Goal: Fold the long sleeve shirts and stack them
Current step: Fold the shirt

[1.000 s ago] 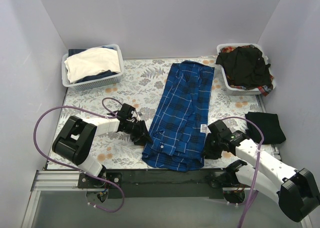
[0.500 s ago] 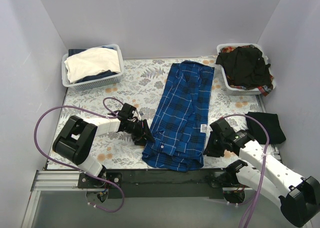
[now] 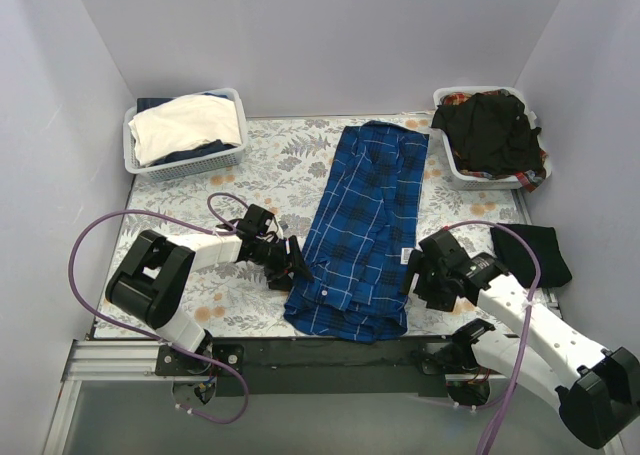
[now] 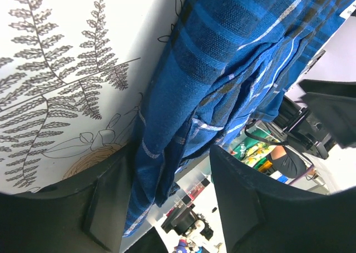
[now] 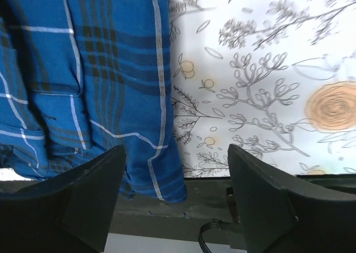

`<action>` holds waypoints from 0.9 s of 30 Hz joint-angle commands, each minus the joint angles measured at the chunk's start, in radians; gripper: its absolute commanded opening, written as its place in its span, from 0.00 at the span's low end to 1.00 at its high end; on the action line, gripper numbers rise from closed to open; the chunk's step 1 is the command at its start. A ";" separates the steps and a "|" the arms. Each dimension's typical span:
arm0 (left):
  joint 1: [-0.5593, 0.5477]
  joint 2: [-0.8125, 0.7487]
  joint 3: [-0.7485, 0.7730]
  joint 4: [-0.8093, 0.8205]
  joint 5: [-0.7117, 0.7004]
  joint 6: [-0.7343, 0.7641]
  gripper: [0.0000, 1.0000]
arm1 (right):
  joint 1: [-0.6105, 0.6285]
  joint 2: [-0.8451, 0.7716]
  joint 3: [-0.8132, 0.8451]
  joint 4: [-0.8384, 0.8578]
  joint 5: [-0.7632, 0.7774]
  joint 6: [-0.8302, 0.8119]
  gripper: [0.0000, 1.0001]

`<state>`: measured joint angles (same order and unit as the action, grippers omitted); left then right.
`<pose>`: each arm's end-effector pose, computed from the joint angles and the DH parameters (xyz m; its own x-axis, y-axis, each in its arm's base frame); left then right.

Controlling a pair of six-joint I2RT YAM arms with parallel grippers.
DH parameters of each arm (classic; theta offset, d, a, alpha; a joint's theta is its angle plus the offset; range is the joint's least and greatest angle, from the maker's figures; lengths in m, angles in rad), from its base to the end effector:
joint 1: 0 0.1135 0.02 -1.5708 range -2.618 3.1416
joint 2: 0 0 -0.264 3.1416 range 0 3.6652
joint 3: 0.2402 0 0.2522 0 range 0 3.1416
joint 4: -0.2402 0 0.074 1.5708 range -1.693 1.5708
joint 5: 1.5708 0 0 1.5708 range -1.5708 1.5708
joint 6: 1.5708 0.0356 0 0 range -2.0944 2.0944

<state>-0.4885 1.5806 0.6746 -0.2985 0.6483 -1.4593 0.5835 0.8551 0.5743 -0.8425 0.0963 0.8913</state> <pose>0.2174 -0.1399 0.1261 -0.6533 -0.5499 0.5204 -0.7565 0.5025 -0.4187 0.1238 0.0776 0.2038 -0.8724 0.3519 -0.3393 0.2625 0.9228 0.2821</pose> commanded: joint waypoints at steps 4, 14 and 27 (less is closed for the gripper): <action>-0.005 0.042 -0.039 -0.031 -0.170 0.053 0.57 | -0.001 -0.033 -0.139 0.178 -0.193 0.001 0.87; -0.005 0.047 -0.066 -0.031 -0.167 0.070 0.47 | -0.001 0.050 -0.203 0.296 -0.294 -0.034 0.80; -0.005 -0.014 -0.086 -0.059 -0.128 0.063 0.00 | -0.001 -0.017 -0.277 0.229 -0.359 -0.077 0.01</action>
<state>-0.4881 1.5764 0.6136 -0.2810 0.6380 -1.4216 0.5819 0.8753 0.3241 -0.5396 -0.2466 0.8486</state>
